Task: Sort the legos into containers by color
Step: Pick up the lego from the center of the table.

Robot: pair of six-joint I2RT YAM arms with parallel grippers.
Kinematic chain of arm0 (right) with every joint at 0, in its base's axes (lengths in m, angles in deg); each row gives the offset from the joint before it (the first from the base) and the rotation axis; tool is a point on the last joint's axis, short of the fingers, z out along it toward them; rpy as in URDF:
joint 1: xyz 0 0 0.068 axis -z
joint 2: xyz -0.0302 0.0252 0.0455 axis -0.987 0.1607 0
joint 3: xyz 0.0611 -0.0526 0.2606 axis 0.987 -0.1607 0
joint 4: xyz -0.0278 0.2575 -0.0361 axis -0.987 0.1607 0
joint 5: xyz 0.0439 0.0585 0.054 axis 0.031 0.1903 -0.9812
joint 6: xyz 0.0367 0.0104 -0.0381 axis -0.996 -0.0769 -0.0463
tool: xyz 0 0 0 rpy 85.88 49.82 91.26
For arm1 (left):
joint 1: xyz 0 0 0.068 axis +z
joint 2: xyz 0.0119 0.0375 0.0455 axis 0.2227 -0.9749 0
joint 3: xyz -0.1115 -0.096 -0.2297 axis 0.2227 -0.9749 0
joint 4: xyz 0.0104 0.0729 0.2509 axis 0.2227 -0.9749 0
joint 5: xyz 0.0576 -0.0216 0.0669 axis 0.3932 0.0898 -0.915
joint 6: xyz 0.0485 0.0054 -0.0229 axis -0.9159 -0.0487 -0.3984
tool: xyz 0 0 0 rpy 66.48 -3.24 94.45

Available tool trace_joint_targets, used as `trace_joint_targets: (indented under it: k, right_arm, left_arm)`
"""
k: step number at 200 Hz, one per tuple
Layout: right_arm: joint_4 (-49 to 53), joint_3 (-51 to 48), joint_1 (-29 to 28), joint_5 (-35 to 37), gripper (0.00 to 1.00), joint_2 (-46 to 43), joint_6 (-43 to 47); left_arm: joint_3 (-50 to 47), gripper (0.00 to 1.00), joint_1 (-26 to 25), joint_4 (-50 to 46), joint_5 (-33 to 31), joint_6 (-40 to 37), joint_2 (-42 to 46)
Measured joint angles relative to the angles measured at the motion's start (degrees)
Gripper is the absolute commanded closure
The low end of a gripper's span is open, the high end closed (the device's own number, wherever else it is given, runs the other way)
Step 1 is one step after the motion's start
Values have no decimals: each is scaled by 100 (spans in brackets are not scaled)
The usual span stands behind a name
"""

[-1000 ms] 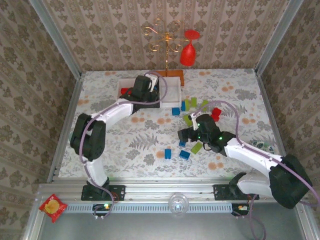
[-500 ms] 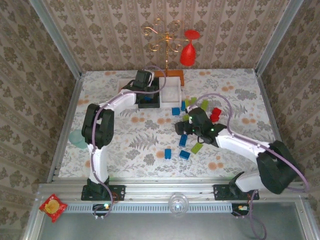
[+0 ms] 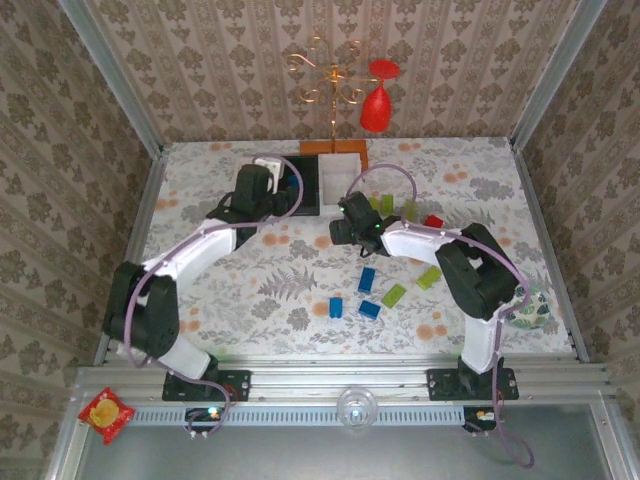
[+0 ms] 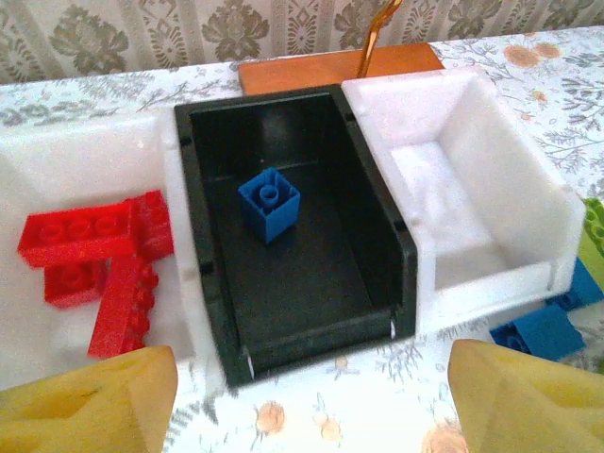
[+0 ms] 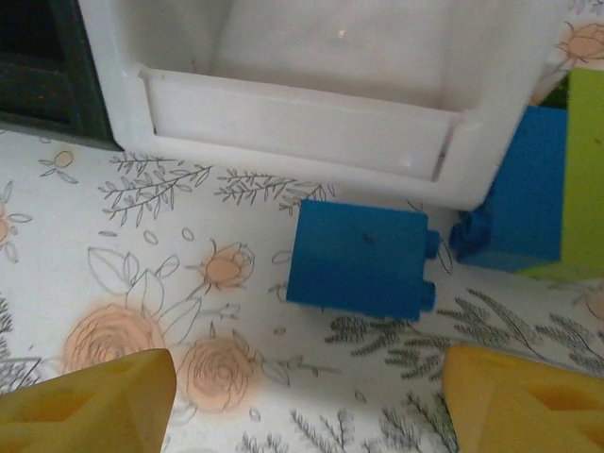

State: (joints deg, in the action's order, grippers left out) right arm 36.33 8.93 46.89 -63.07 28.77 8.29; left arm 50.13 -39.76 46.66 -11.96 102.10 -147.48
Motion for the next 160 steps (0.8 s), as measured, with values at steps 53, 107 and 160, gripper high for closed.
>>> trace_joint_targets:
  k: [53, 107, 160]
  right_arm:
    - [-22, 402, 116, 85, 35, 518, 7]
    - [-26, 573, 181, 236, 37, 835, 20]
    - [-85, 640, 238, 221, 53, 946, 153]
  left_arm:
    - [-831, 21, 0, 175, 151, 214, 1025]
    - [-1047, 21, 0, 282, 170, 232, 1276]
    - [-1080, 21, 0, 284, 168, 232, 1276]
